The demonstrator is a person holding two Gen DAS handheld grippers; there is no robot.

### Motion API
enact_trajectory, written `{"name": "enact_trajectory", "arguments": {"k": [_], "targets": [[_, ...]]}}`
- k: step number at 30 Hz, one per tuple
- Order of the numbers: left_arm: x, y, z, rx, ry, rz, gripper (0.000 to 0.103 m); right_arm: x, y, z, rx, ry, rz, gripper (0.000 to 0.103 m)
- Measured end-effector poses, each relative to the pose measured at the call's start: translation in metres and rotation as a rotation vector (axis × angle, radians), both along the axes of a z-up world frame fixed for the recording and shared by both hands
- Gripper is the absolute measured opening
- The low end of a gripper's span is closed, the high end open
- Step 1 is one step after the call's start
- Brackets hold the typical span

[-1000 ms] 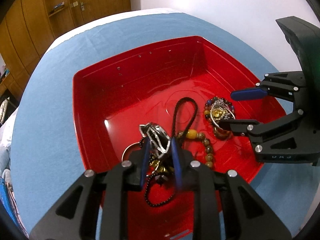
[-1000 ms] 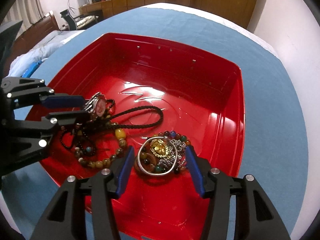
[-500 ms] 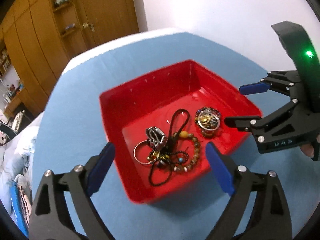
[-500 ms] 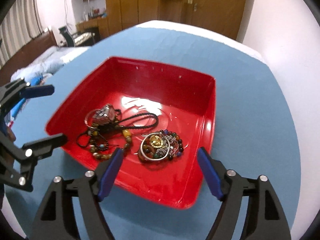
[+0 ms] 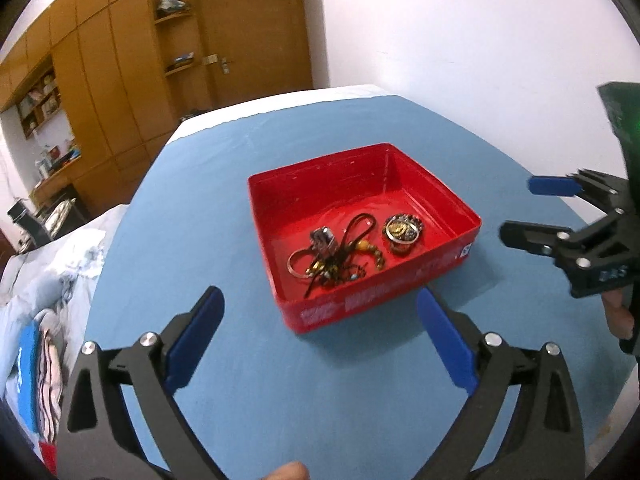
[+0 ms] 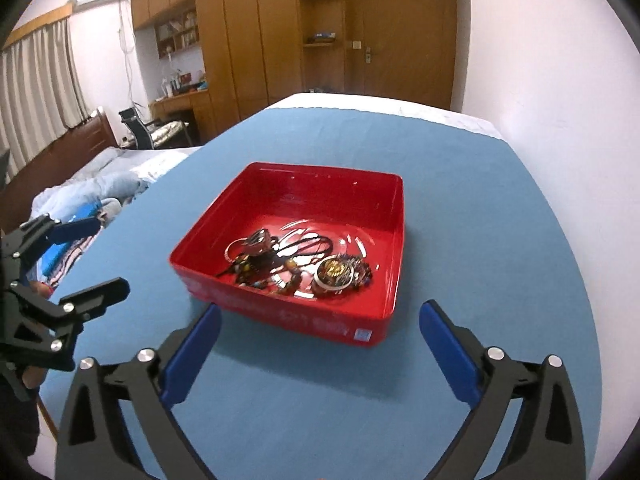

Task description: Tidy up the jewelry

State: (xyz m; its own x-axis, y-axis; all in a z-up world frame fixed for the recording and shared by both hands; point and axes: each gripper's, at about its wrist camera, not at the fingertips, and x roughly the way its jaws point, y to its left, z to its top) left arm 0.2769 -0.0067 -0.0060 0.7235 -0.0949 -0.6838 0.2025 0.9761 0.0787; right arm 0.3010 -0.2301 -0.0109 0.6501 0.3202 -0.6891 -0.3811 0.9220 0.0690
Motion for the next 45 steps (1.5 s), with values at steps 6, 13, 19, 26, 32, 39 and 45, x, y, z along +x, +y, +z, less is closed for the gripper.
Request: {"name": "enact_trajectory", "arguments": {"k": [6,13,19,26,32,39,45], "targets": [[-0.021,0.010,0.002,-0.003,-0.006,0.067,0.100,-0.024,0.000,-0.009,0.020,0.034,-0.032,0.099],[-0.045,0.020,0.002,-0.018,-0.008,0.106,0.100,-0.035,0.003,-0.019,-0.016,0.081,-0.121,0.099],[-0.054,0.029,0.013,-0.051,0.019,0.087,0.100,-0.033,0.005,-0.010,-0.052,0.052,-0.138,0.099],[-0.034,0.028,0.018,-0.067,0.092,0.050,0.100,-0.007,0.016,0.009,-0.072,0.079,-0.111,0.099],[-0.009,0.023,0.025,-0.024,0.057,0.082,0.100,0.020,0.028,0.010,-0.094,0.098,-0.095,0.099],[0.033,0.019,0.026,-0.042,0.068,0.085,0.100,0.045,0.034,0.007,-0.104,0.099,-0.083,0.099],[0.053,0.010,0.018,-0.031,0.074,0.064,0.100,0.060,0.034,-0.009,-0.108,0.131,-0.076,0.099]]}}
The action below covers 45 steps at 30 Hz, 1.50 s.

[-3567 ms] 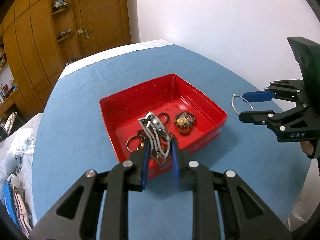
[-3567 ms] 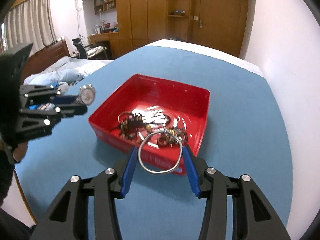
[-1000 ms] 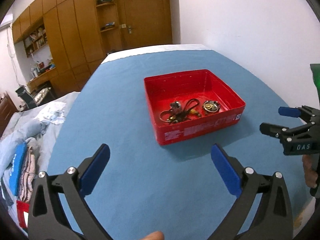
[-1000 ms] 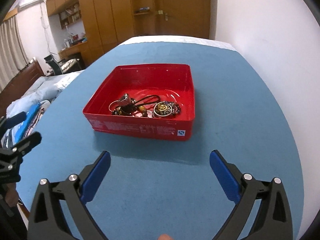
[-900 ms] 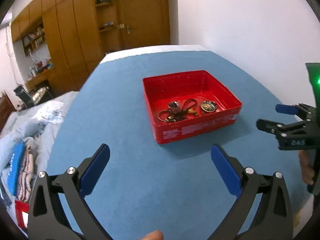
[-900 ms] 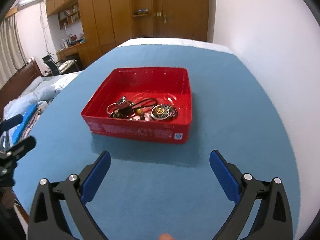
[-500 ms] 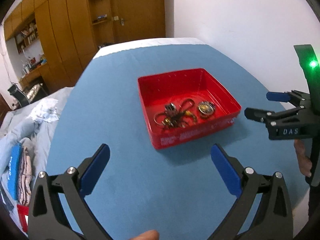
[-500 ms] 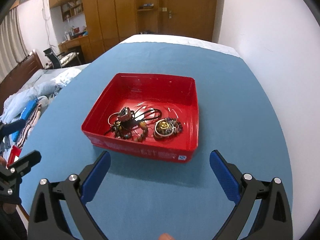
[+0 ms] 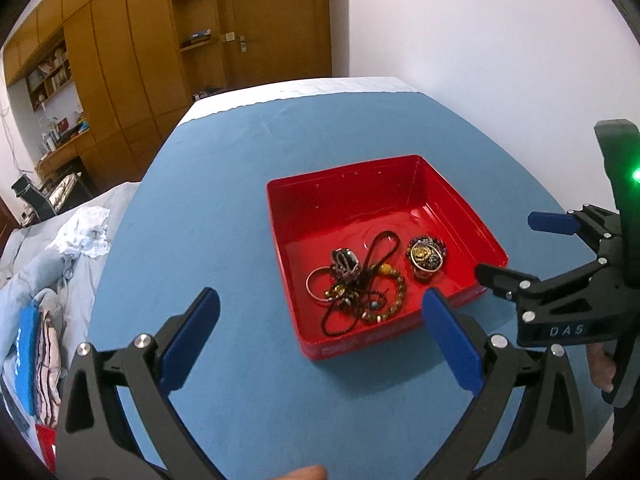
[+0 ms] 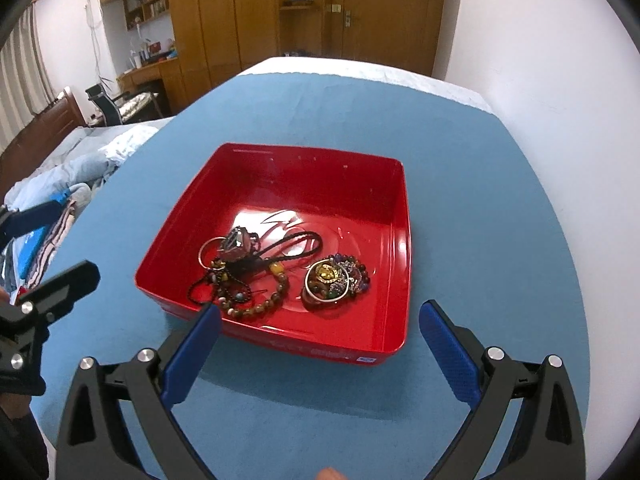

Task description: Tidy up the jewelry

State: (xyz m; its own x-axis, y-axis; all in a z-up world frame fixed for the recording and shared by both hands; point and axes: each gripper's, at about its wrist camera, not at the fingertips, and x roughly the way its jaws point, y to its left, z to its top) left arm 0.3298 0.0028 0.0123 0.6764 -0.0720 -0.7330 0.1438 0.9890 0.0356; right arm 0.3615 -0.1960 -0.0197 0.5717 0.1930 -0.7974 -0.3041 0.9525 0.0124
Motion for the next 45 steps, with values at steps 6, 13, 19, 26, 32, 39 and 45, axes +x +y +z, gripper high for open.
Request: {"name": "enact_trajectory", "arguments": {"k": [6,13,19,26,32,39,45], "targets": [[0.014,0.000,-0.009,-0.015,0.011,0.006,0.100,0.012,-0.002,-0.011,0.003,0.020,-0.003,0.099],[0.019,0.001,-0.014,-0.006,0.019,0.005,0.100,0.014,-0.002,-0.014,-0.008,0.023,0.000,0.099],[0.021,0.003,-0.017,-0.005,0.028,0.013,0.100,0.014,-0.001,-0.013,-0.013,0.019,-0.001,0.099],[0.021,0.005,-0.017,-0.005,0.026,0.013,0.100,0.014,-0.001,-0.013,-0.013,0.019,-0.001,0.099],[0.022,0.006,-0.018,-0.012,0.029,0.012,0.100,0.014,-0.002,-0.013,-0.014,0.021,-0.002,0.099],[0.021,0.005,-0.018,-0.010,0.030,0.017,0.100,0.014,-0.004,-0.012,-0.013,0.021,-0.005,0.099],[0.020,0.005,-0.018,-0.012,0.031,0.019,0.100,0.014,-0.004,-0.013,-0.013,0.021,-0.004,0.099]]}}
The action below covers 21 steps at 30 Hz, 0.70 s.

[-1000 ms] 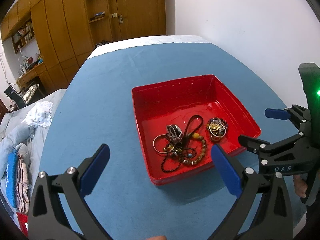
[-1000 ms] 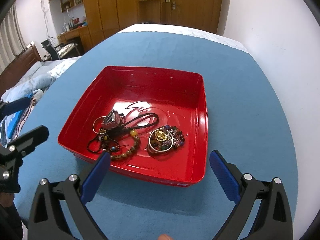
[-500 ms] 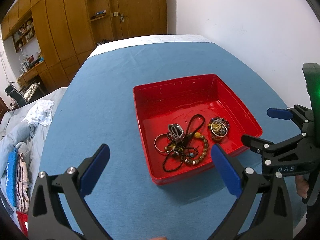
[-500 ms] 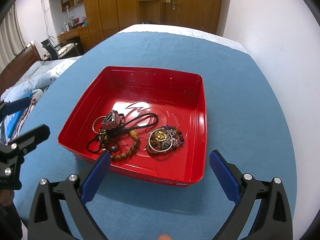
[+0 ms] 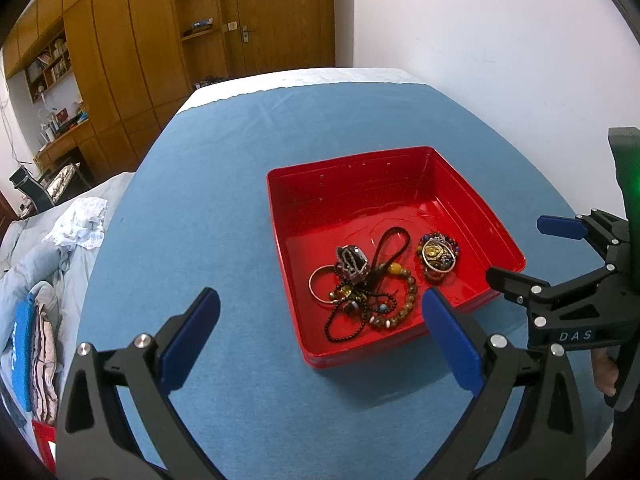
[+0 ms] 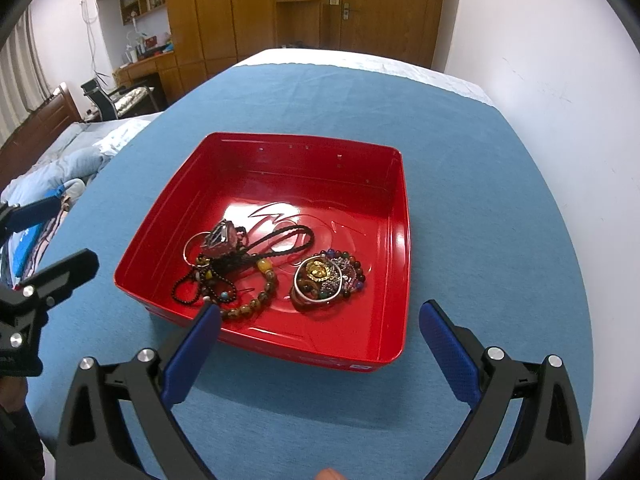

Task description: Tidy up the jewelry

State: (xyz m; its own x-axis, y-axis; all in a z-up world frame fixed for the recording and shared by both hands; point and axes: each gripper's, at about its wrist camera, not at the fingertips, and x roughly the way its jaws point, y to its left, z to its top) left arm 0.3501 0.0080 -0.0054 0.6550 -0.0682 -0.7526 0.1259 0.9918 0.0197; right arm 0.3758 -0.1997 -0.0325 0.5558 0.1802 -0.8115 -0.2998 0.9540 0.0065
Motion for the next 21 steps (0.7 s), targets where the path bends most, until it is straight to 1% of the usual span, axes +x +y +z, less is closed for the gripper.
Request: {"name": "enact_trajectory", "arguments": {"k": [21], "targets": [[-0.0008,0.0001,-0.0006,0.002,0.001,0.001,0.099,-0.0008,-0.0012,0.0004,-0.004,0.000,-0.001,0.099]]}}
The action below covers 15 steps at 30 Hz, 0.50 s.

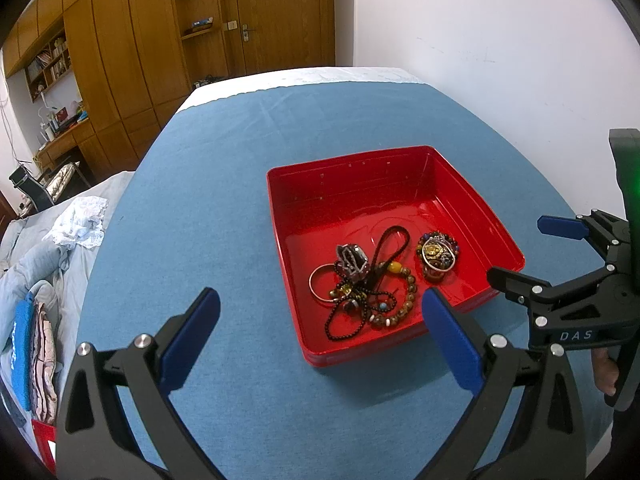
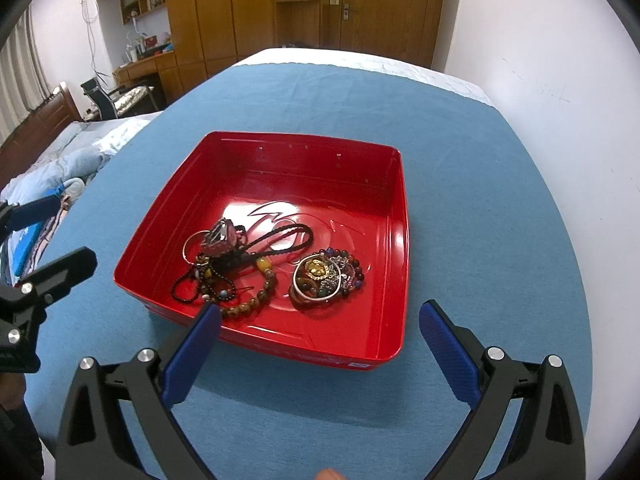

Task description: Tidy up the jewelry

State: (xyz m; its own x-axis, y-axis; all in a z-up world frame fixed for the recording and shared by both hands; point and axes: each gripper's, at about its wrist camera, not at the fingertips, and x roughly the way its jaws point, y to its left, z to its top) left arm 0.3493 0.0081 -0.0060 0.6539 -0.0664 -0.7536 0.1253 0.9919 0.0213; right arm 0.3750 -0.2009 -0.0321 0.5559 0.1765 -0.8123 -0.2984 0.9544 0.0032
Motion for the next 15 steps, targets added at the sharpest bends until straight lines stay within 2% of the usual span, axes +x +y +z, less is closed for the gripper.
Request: {"name": "enact_trajectory", "arguments": {"k": [15], "targets": [[-0.0003,-0.0007,-0.0010,0.000,0.004,0.003,0.099,-0.0003,-0.0005,-0.0001,-0.002,0.000,0.001,0.099]]}}
